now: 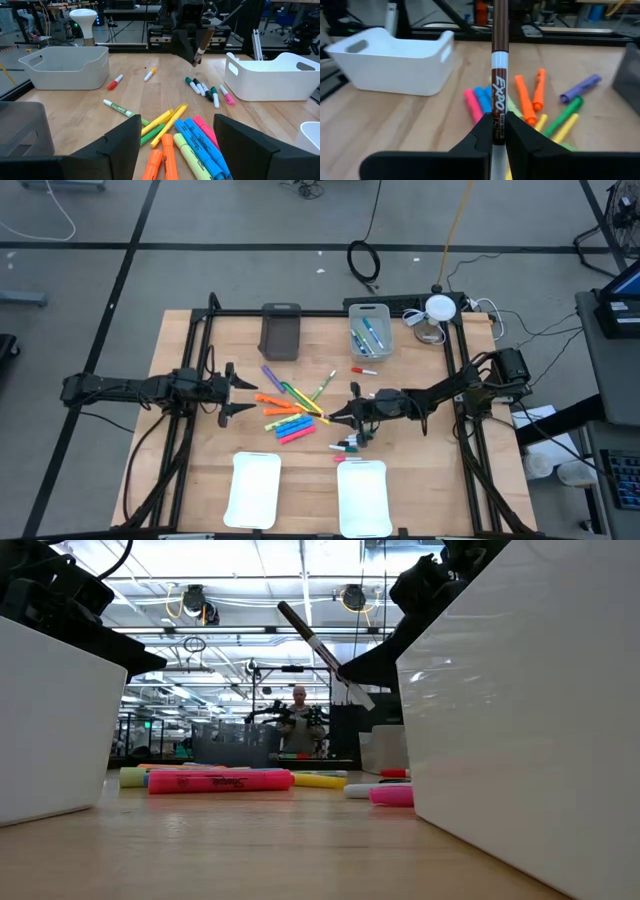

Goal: Pick & Place Markers
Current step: Put the brown marker pen into the gray bin

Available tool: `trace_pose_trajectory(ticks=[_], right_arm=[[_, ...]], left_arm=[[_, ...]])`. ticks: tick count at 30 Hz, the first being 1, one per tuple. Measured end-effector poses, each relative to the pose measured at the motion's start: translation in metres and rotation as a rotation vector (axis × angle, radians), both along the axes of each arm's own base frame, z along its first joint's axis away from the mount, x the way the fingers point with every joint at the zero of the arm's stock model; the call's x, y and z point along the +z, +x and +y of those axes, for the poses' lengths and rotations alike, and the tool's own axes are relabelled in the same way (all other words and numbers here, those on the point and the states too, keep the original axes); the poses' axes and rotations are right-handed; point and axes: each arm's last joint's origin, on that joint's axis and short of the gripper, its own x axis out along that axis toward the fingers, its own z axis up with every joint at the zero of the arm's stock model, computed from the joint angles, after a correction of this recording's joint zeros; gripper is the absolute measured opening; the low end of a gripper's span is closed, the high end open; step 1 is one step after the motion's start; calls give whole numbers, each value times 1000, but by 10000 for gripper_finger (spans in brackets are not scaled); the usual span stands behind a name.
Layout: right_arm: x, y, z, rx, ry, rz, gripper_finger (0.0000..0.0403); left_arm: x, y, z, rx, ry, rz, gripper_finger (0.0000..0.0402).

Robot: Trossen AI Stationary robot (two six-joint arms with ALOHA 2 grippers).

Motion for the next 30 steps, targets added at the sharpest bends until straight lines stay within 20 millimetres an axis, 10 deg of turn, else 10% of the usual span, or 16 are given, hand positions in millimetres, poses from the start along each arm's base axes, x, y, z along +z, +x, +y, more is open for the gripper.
trace_pose_trajectory(ticks=[19, 30], right_arm=[[1, -7, 16, 581, 201, 45, 21], [0, -3, 9, 356, 143, 29, 23]], left_arm=[[0, 0, 0, 0, 0, 0, 251], [0, 0, 0, 0, 0, 0, 251]])
